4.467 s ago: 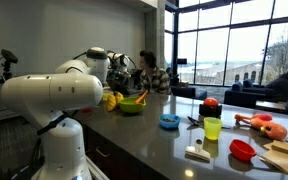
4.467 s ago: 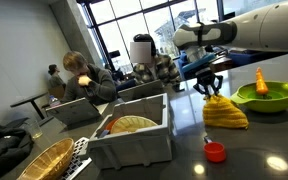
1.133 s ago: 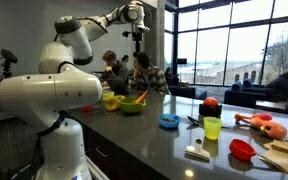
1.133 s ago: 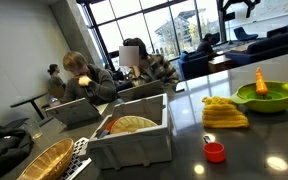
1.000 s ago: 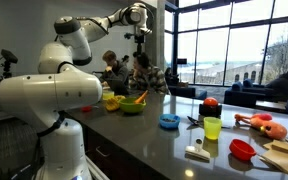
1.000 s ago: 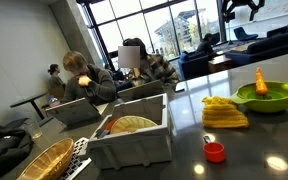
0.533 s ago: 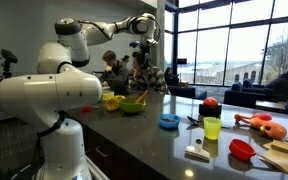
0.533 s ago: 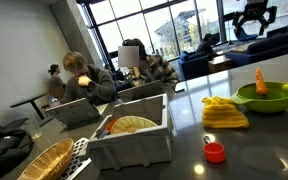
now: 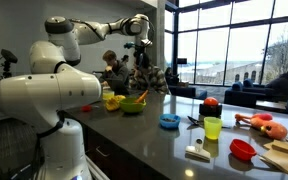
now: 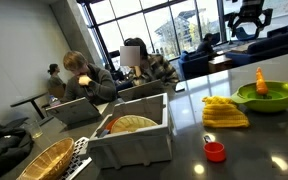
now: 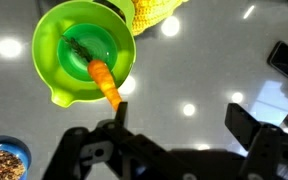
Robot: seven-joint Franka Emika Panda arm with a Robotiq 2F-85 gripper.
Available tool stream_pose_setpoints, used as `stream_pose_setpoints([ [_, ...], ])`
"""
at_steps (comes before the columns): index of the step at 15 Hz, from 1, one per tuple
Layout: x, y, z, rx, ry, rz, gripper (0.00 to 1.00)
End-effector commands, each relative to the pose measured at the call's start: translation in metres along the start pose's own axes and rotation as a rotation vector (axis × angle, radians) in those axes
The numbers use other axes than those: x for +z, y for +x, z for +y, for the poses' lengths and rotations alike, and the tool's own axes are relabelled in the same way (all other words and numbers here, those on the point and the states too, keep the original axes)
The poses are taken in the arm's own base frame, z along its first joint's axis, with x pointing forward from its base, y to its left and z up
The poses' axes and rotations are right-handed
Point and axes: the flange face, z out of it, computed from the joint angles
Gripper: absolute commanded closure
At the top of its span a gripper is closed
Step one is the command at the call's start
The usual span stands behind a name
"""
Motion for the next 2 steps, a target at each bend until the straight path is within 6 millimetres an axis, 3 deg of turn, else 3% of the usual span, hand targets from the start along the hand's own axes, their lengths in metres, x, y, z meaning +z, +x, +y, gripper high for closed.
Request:
stream_pose_setpoints([
  [1,0.0004,-0.0062,-0.0018,-0.01,-0.002,0.003,0.0],
  [2,0.0009,-0.0085,-0.0022,-0.013,-0.002,0.005,0.0],
])
